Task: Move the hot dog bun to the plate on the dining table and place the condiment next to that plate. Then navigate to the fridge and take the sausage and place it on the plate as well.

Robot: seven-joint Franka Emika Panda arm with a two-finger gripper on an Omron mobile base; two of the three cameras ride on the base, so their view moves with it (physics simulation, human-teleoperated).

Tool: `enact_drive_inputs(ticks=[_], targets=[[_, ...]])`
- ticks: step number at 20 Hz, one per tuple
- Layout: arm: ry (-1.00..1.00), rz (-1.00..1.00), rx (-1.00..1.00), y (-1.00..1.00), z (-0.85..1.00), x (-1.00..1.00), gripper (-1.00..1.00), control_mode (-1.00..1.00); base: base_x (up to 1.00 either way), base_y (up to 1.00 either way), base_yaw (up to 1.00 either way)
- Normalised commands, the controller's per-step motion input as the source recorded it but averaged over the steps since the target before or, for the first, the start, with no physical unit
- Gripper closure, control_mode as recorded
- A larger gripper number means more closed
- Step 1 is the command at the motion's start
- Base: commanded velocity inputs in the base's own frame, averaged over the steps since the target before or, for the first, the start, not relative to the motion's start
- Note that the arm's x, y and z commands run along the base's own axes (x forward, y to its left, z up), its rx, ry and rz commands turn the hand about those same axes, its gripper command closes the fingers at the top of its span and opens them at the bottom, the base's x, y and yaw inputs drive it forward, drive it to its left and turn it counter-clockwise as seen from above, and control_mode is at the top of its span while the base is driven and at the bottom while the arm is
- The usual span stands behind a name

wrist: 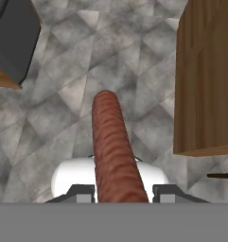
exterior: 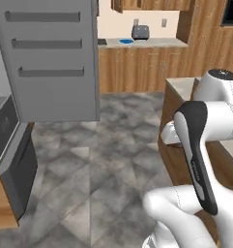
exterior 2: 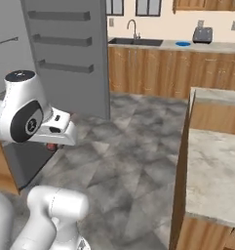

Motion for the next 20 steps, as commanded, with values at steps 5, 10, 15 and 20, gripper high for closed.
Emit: enact_drive_inputs(ticks=[5, 10, 15, 20], targets=[[0.0, 0.0, 0.0, 0.0, 0.0, 0.0, 1.0, 1.0, -0.78, -0.92, -0.26], [0.0, 0.0, 0.0, 0.0, 0.0, 0.0, 1.0, 1.0, 0.02, -1.0, -0.14], [0.0, 0.0, 0.0, 0.0, 0.0, 0.0, 1.0, 1.0, 0.27, -1.0, -0.09], [0.0, 0.0, 0.0, 0.0, 0.0, 0.0, 1.0, 1.0, -0.08, -1.0, -0.04]])
